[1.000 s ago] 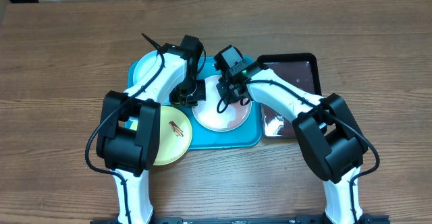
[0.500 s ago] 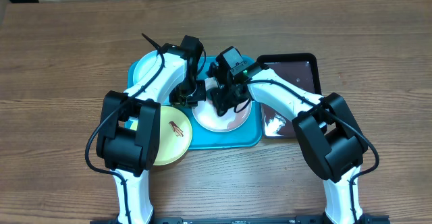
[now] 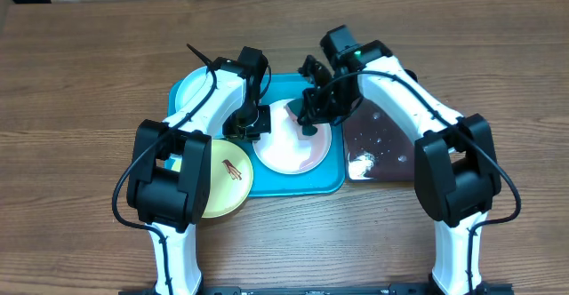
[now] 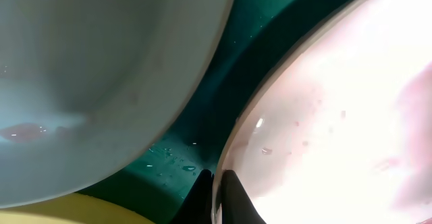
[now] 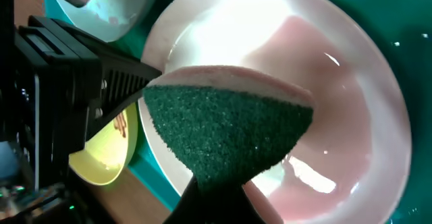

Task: Clean dirty plates on tray and stack at the side
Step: 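Scrub the white plate surface with the sponge in the right gripper, then return the sponge to the black tray and release it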

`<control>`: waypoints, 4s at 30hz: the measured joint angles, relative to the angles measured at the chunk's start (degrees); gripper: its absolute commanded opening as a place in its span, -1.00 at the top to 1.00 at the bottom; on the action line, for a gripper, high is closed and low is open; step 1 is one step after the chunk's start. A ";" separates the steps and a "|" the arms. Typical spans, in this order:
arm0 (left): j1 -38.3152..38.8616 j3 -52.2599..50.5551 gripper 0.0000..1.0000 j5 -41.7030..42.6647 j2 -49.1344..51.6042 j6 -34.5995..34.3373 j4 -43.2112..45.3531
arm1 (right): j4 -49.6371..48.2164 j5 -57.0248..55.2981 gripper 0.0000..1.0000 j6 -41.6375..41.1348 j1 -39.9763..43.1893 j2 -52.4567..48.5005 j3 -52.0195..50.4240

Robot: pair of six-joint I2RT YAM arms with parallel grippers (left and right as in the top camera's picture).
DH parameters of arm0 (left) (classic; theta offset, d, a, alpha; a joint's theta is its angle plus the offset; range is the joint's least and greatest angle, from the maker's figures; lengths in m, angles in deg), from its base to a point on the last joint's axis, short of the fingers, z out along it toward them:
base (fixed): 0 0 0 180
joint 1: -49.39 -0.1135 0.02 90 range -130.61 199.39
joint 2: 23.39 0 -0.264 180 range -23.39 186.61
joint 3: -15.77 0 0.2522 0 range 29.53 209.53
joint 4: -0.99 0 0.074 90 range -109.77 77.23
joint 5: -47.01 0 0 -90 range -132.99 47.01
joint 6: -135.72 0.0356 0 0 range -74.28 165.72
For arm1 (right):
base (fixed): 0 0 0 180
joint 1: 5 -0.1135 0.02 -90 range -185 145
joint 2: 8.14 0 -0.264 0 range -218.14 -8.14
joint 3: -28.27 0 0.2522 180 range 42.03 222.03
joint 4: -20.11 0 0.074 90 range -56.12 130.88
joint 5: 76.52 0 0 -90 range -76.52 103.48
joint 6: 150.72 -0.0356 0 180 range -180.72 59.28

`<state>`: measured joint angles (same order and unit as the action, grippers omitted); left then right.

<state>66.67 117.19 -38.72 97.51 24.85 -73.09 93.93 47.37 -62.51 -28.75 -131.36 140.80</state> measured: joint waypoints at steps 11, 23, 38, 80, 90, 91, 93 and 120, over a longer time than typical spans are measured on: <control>0.00 0.00 0.90 0.00 0.00 0.00 0.15 | -5.38 8.87 0.92 -0.44 -0.02 0.00 -4.22; 0.00 0.00 0.90 0.02 0.00 0.00 0.24 | -15.61 14.82 0.92 -1.44 -0.02 0.00 -13.92; 0.00 0.00 0.91 0.04 0.00 0.02 0.35 | -25.24 17.59 0.92 -4.44 -1.49 0.00 -19.45; 0.00 0.00 0.78 0.15 0.02 0.02 0.35 | -5.84 14.60 0.93 -5.62 4.28 3.10 -4.31; 0.00 0.00 0.78 0.15 0.02 0.02 0.35 | 8.48 -5.92 0.92 -4.31 15.13 6.60 -3.06; 0.00 0.00 0.78 0.15 0.02 0.02 0.35 | 10.21 -10.27 0.93 -4.15 16.37 6.60 -3.06; 0.00 0.00 0.78 0.15 0.02 0.02 0.39 | 11.85 -15.78 0.92 -4.17 16.63 6.60 -3.06; 0.00 -0.04 0.74 0.13 0.02 0.00 0.98 | 3.45 -23.85 0.93 -4.04 13.46 6.60 -9.01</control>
<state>66.67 117.15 -38.59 97.53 24.85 -72.10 97.38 23.53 -66.55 -15.29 -124.76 131.79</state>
